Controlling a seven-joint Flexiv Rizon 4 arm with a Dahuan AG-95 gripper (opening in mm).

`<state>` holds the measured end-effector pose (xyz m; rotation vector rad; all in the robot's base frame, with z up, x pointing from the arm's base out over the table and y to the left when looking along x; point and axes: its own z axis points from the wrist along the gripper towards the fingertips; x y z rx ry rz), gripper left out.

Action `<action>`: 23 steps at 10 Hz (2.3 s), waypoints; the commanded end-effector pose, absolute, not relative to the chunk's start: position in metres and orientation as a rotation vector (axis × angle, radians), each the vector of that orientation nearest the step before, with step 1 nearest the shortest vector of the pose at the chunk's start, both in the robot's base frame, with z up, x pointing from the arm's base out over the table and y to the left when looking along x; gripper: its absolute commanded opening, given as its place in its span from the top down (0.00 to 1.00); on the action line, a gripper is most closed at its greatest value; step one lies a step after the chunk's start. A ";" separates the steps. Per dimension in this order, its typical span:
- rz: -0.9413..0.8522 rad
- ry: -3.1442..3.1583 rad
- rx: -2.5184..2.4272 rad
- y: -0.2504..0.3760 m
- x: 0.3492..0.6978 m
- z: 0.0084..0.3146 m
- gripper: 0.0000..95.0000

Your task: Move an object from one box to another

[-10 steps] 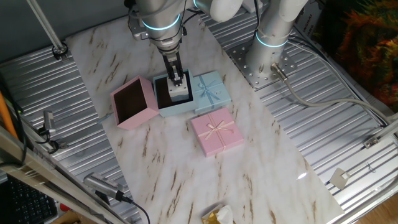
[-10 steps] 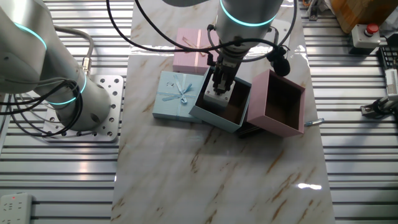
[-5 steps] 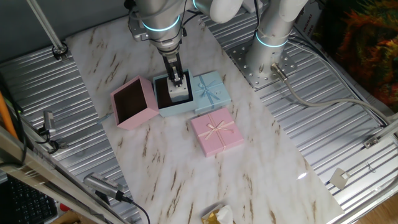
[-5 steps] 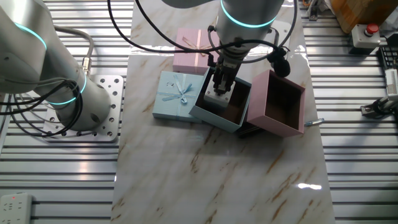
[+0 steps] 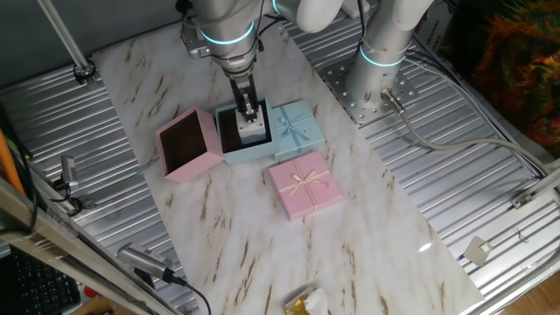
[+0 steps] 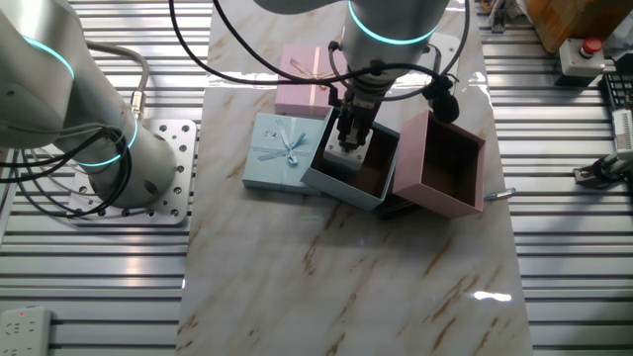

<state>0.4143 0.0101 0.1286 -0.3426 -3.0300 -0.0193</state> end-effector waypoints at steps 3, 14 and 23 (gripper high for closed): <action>-0.012 -3.036 -0.336 0.010 0.415 0.128 1.00; -0.012 -3.044 -0.319 0.010 0.414 0.128 0.80; -0.014 -3.045 -0.310 0.010 0.414 0.128 0.80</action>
